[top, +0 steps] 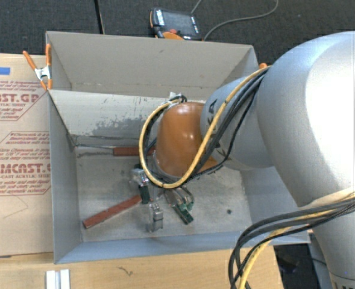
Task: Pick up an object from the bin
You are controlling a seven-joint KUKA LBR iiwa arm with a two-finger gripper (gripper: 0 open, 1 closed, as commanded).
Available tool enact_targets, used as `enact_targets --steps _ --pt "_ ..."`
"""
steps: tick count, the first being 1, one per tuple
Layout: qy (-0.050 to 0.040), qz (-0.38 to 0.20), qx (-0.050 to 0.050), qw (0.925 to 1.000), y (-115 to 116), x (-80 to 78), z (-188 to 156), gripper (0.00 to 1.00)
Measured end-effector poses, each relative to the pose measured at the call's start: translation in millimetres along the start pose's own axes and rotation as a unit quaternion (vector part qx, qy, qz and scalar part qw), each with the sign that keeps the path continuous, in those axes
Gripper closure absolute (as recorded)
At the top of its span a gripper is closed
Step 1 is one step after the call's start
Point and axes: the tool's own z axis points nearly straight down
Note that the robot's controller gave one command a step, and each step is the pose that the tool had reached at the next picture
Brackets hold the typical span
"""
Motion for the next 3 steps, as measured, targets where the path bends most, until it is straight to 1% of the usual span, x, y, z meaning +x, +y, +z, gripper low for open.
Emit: enact_targets --steps 1,2,3 --pt "-0.0038 0.002 0.002 1.0 -3.9 -2.6 -4.4 1.0" --pt "-0.009 -0.027 0.003 0.9996 -20.9 -30.6 -128.8 1.0" --pt "-0.0045 -0.027 0.002 0.9996 -20.2 -28.3 -124.0 0.0"
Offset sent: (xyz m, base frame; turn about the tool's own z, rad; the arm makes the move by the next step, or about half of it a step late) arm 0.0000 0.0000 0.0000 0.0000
